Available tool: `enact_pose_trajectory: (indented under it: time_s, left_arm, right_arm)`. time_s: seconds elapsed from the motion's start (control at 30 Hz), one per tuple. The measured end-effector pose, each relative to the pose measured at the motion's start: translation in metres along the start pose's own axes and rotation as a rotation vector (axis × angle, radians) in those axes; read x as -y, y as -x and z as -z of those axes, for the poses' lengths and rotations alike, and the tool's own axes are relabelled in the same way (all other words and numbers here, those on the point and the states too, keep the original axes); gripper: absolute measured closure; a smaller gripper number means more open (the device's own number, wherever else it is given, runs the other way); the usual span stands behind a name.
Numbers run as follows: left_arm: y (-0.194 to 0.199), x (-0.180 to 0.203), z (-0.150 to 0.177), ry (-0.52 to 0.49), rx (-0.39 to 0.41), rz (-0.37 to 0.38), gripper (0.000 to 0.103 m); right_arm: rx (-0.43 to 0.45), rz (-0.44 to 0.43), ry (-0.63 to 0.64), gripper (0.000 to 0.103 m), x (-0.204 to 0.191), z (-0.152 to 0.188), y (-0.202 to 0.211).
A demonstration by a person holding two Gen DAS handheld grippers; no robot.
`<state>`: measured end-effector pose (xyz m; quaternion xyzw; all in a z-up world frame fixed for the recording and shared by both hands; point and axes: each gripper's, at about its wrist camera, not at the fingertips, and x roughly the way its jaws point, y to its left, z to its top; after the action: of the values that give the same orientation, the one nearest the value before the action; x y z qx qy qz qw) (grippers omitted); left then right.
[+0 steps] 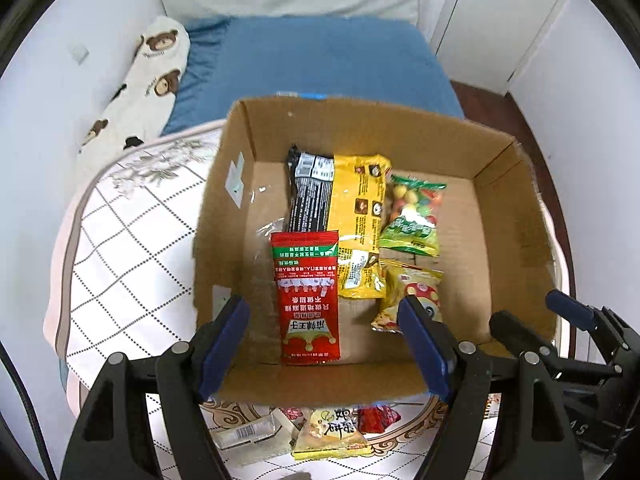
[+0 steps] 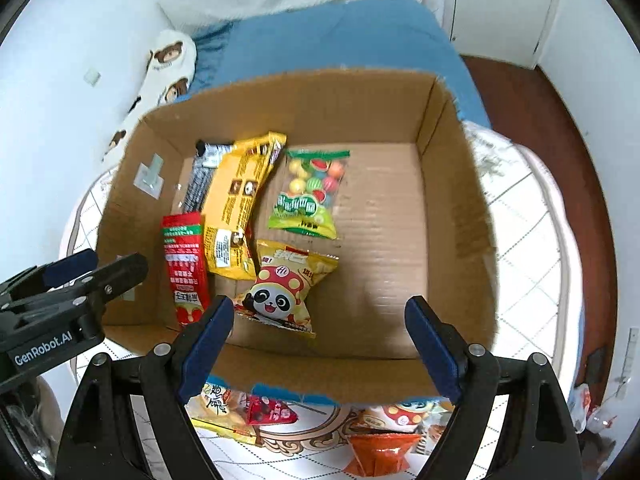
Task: Organize snacks
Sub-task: 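Grasp the yellow egg-cake bag with left tool while right tool grasps orange chip bag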
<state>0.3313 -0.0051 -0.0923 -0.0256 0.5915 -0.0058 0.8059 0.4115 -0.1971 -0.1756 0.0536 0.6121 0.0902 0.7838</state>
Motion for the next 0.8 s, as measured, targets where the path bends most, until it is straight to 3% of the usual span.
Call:
enact_pose_trajectory:
  time_s: [0.2, 0.47, 0.67, 0.8]
  left_arm:
    - [0.036, 0.008, 0.020, -0.030, 0.110, -0.024, 0.027]
    - [0.075, 0.009, 0.040, -0.025, 0.189, 0.004, 0.027]
    - [0.079, 0.008, 0.057, -0.009, 0.187, 0.016, 0.027]
    - [0.056, 0.003, 0.080, 0.013, 0.114, 0.005, 0.027]
  right_arm:
    - [0.101, 0.021, 0.018, 0.013, -0.002, 0.017, 0.045]
    - [0.170, -0.018, 0.019, 0.013, -0.009, 0.044, 0.095]
    - [0.181, -0.047, 0.007, 0.013, -0.012, 0.064, 0.114]
    - [0.129, -0.054, -0.024, 0.013, -0.003, 0.082, 0.101]
